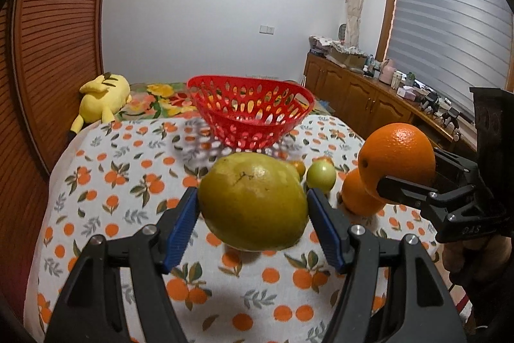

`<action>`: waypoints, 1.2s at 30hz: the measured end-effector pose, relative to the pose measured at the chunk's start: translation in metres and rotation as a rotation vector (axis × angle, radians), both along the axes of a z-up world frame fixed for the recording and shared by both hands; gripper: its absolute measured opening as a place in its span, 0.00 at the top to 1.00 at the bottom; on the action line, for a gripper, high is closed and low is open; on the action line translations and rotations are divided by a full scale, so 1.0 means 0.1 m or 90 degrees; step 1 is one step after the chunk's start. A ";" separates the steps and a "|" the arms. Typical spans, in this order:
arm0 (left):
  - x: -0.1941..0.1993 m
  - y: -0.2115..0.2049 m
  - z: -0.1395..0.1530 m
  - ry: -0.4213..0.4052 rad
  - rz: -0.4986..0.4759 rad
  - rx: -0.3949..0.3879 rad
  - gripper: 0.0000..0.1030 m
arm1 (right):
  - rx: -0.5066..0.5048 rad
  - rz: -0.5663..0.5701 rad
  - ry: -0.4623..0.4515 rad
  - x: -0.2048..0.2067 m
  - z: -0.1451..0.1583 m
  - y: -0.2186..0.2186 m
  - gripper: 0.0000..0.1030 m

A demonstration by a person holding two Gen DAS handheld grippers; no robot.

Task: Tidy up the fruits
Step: 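Lift the pomelo and orange and carry both over the red basket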

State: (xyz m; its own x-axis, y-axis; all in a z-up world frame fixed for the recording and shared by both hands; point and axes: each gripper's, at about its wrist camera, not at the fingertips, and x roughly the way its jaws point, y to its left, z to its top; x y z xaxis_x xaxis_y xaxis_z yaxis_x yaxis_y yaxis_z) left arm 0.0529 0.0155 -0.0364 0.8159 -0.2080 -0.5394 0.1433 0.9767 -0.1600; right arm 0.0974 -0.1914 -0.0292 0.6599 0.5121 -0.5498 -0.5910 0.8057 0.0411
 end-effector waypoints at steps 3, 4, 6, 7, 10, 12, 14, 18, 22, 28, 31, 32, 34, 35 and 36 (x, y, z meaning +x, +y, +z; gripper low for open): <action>0.12 0.00 0.06 -0.009 -0.001 0.005 0.34 | 0.003 0.007 -0.004 0.10 0.08 -0.01 0.11; 0.17 0.01 0.08 -0.011 -0.001 0.005 0.34 | 0.003 0.010 -0.005 0.14 0.10 -0.01 0.11; 0.27 0.01 0.10 -0.014 -0.003 0.006 0.34 | -0.001 0.013 -0.008 0.25 0.15 -0.01 0.11; 0.32 0.02 0.11 -0.015 -0.004 0.007 0.34 | -0.003 0.014 -0.008 0.30 0.16 -0.01 0.11; 0.50 0.01 0.13 -0.014 -0.004 0.016 0.34 | -0.009 0.014 -0.007 0.47 0.22 0.01 0.11; 0.62 0.02 0.14 -0.011 -0.004 0.017 0.34 | -0.016 0.013 -0.007 0.58 0.25 0.02 0.11; 0.74 0.02 0.17 -0.011 -0.005 0.018 0.34 | -0.021 0.015 -0.009 0.69 0.29 0.04 0.11; 0.98 0.02 0.23 -0.012 -0.007 0.021 0.34 | -0.025 0.025 -0.010 0.90 0.36 0.08 0.11; 1.24 0.02 0.25 -0.005 -0.012 0.027 0.34 | -0.030 0.035 -0.003 1.12 0.39 0.12 0.11; 1.62 -0.03 0.19 0.017 -0.024 0.032 0.34 | -0.038 0.046 0.011 1.42 0.37 0.16 0.11; 1.77 -0.08 0.13 0.030 -0.030 0.035 0.34 | -0.043 0.051 0.021 1.57 0.33 0.19 0.11; 1.83 -0.10 0.11 0.035 -0.032 0.037 0.34 | -0.046 0.053 0.024 1.63 0.32 0.20 0.11; 1.94 -0.13 0.06 0.047 -0.035 0.039 0.34 | -0.051 0.057 0.029 1.72 0.28 0.21 0.11; 1.97 -0.14 0.05 0.050 -0.035 0.040 0.34 | -0.054 0.058 0.030 1.76 0.27 0.22 0.11; 2.02 -0.16 0.03 0.053 -0.037 0.040 0.34 | -0.056 0.061 0.033 1.80 0.26 0.23 0.11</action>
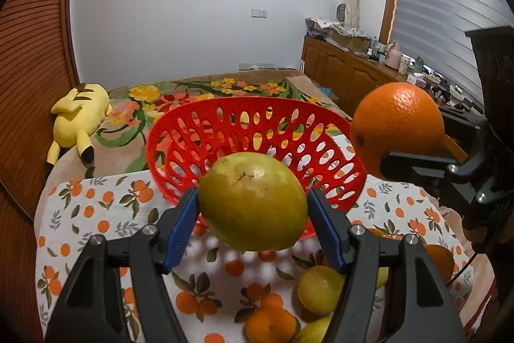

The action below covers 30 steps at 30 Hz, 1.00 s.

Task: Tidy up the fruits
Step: 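Lift the pomelo and orange and carry both over the red basket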

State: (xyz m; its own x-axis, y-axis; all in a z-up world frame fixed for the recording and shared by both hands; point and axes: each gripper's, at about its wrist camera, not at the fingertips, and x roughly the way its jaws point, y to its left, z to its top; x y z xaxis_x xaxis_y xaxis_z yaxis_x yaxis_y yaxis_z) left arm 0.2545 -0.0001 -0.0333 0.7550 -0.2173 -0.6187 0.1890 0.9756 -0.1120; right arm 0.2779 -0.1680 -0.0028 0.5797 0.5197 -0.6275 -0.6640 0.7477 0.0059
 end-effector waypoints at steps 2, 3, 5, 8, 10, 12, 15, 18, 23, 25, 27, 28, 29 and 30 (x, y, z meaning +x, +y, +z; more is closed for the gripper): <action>0.06 -0.01 -0.04 0.006 -0.002 0.002 0.34 | -0.005 0.006 0.003 0.09 -0.02 0.03 0.11; 0.10 -0.02 -0.06 0.012 -0.003 0.004 0.34 | -0.006 0.009 0.004 0.13 -0.02 0.04 0.11; 0.14 -0.03 -0.09 0.018 -0.006 0.006 0.34 | -0.008 0.016 0.007 0.20 -0.04 0.06 0.11; 0.20 -0.05 -0.11 0.026 -0.008 0.008 0.34 | -0.012 0.021 0.013 0.29 -0.08 0.07 0.11; 0.23 -0.06 -0.12 0.028 -0.009 0.013 0.34 | -0.014 0.024 0.019 0.34 -0.11 0.09 0.11; 0.26 -0.08 -0.13 0.030 -0.010 0.017 0.34 | -0.021 0.029 0.023 0.39 -0.14 0.11 0.11; 0.30 -0.06 -0.16 0.036 -0.010 0.020 0.34 | -0.029 0.037 0.031 0.45 -0.19 0.14 0.11; 0.33 -0.07 -0.19 0.043 -0.010 0.025 0.34 | -0.039 0.043 0.037 0.52 -0.25 0.18 0.11; 0.33 -0.01 -0.17 0.031 -0.005 0.015 0.34 | -0.052 0.055 0.049 0.60 -0.31 0.27 0.11; 0.32 0.02 -0.10 0.019 -0.001 0.015 0.34 | -0.056 0.058 0.054 0.63 -0.34 0.30 0.11; 0.32 0.04 -0.07 0.012 0.003 0.015 0.34 | -0.060 0.064 0.058 0.66 -0.37 0.32 0.11; 0.32 0.05 -0.05 0.010 0.004 0.016 0.34 | -0.061 0.066 0.061 0.67 -0.38 0.33 0.11; 0.32 0.06 -0.05 0.009 0.005 0.017 0.34 | -0.065 0.067 0.063 0.68 -0.39 0.35 0.11; 0.32 0.08 -0.05 0.009 0.008 0.017 0.34 | -0.068 0.068 0.065 0.69 -0.41 0.36 0.11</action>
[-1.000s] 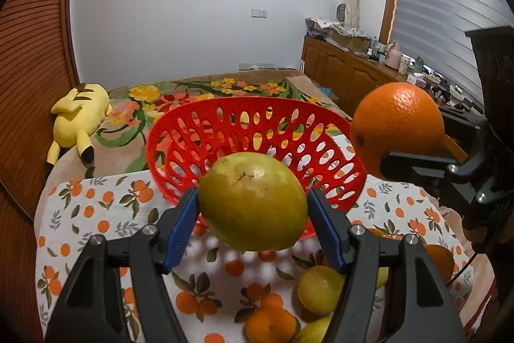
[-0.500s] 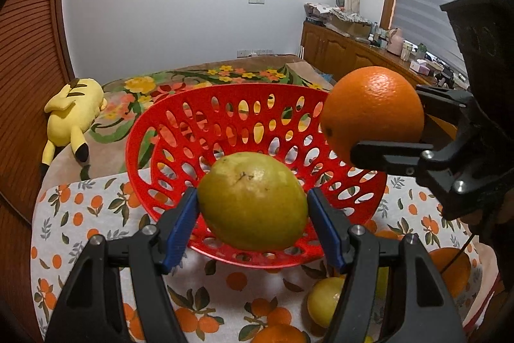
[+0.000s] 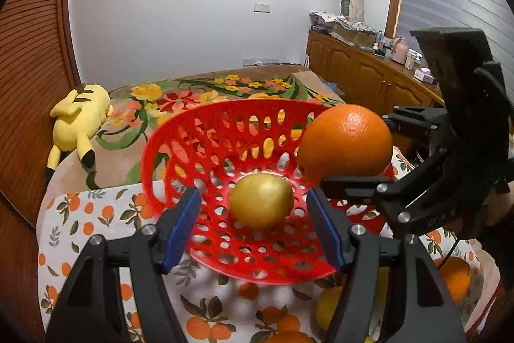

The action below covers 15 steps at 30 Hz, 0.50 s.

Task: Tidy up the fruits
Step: 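Lift the pomelo and orange and carry both over the red basket, then open both grippers to drop the pomelo and orange into the basket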

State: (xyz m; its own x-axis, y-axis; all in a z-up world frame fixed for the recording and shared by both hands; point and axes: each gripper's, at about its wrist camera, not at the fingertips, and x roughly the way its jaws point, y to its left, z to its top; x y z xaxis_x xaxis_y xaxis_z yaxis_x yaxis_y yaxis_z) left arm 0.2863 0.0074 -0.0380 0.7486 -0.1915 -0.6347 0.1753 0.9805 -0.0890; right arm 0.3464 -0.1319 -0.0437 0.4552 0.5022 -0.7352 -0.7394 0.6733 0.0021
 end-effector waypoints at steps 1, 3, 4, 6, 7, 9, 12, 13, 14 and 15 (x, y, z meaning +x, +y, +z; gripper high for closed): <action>0.00 0.01 -0.01 0.000 0.002 -0.001 0.34 | -0.004 0.001 0.004 0.01 -0.02 0.01 0.11; -0.01 0.05 -0.02 0.002 0.006 -0.006 0.34 | -0.008 0.002 0.010 0.01 -0.05 0.03 0.11; -0.01 0.07 -0.02 0.003 0.007 -0.008 0.34 | -0.008 0.003 0.013 0.01 -0.06 0.03 0.11; -0.03 0.10 -0.03 0.003 0.009 -0.011 0.34 | -0.008 0.005 0.018 0.01 -0.08 0.05 0.11; -0.04 0.11 -0.03 0.002 0.010 -0.012 0.34 | -0.009 0.007 0.020 0.01 -0.08 0.06 0.11; -0.06 0.13 -0.03 0.000 0.011 -0.014 0.34 | -0.010 0.008 0.025 0.01 -0.09 0.07 0.11; -0.08 0.15 -0.01 -0.003 0.013 -0.018 0.34 | -0.016 0.015 0.034 0.00 -0.10 0.10 0.11; -0.09 0.16 -0.01 -0.004 0.013 -0.019 0.34 | -0.019 0.019 0.037 -0.01 -0.11 0.12 0.11; -0.11 0.16 -0.01 -0.005 0.013 -0.019 0.34 | -0.023 0.021 0.038 -0.01 -0.12 0.14 0.11; -0.12 0.16 -0.01 -0.005 0.012 -0.018 0.34 | -0.029 0.025 0.039 -0.02 -0.12 0.16 0.11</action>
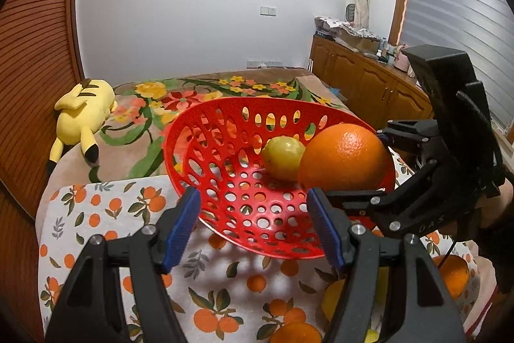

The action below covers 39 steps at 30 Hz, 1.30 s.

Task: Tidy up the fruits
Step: 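Open both grippers to drop the pomelo and orange into the basket, then move the left gripper to a tangerine while the right gripper grasps another large orange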

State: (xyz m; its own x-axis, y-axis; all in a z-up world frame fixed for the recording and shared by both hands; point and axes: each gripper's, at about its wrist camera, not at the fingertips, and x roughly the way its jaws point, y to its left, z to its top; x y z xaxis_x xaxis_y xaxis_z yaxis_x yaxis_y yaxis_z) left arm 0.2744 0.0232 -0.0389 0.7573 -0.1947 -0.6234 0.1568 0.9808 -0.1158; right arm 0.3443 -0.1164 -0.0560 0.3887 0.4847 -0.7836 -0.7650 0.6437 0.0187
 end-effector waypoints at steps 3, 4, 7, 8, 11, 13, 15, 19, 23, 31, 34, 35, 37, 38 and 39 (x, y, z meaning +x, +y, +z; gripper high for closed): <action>-0.02 0.00 0.00 0.001 -0.002 -0.002 0.34 | -0.013 0.008 0.009 -0.02 -0.03 0.05 0.11; -0.02 0.00 0.01 0.001 -0.002 -0.002 0.34 | -0.016 0.010 0.012 -0.02 -0.04 0.07 0.11; -0.05 0.01 0.02 0.000 -0.002 -0.004 0.34 | -0.028 0.014 0.015 -0.01 -0.06 0.12 0.11; -0.06 0.01 0.02 0.000 -0.002 -0.004 0.34 | -0.025 0.013 0.011 0.00 -0.04 0.12 0.12; -0.07 0.04 0.03 -0.001 0.000 -0.005 0.34 | 0.012 0.006 -0.008 0.00 0.16 0.11 0.12; -0.09 0.06 0.05 -0.002 0.004 -0.007 0.34 | 0.014 0.000 -0.030 0.00 0.29 0.12 0.12; -0.13 0.09 0.07 -0.005 0.005 -0.010 0.34 | 0.028 0.001 -0.033 -0.03 0.39 0.11 0.12; -0.24 0.10 0.10 -0.010 0.003 -0.012 0.34 | 0.038 -0.015 -0.053 -0.17 0.52 0.00 0.12; -0.38 0.11 0.10 -0.012 0.001 -0.017 0.34 | 0.062 -0.039 -0.069 -0.44 0.67 -0.16 0.12; -0.77 0.02 0.09 -0.022 -0.007 -0.017 0.32 | 0.113 -0.096 -0.094 -1.00 0.76 -0.56 0.12; -0.92 0.00 0.05 -0.023 -0.009 -0.019 0.31 | 0.125 -0.120 -0.097 -1.19 0.71 -0.70 0.11; -0.96 -0.01 0.03 -0.022 -0.009 -0.020 0.30 | 0.127 -0.129 -0.098 -1.27 0.68 -0.75 0.11; -1.04 -0.02 -0.01 -0.020 -0.010 -0.020 0.30 | 0.124 -0.143 -0.102 -1.38 0.62 -0.82 0.11; -1.07 -0.03 -0.04 -0.017 -0.011 -0.021 0.30 | 0.122 -0.149 -0.103 -1.43 0.58 -0.86 0.11; -1.11 -0.04 -0.06 -0.016 -0.012 -0.021 0.30 | 0.122 -0.155 -0.103 -1.46 0.55 -0.88 0.11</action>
State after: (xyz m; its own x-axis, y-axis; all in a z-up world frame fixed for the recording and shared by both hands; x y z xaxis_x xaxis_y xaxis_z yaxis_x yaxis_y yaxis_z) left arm 0.1636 0.0187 -0.0447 0.7688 -0.2287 -0.5972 0.1785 0.9735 -0.1430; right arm 0.1979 -0.2042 -0.0006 0.6227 0.4954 -0.6056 -0.5928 0.8039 0.0481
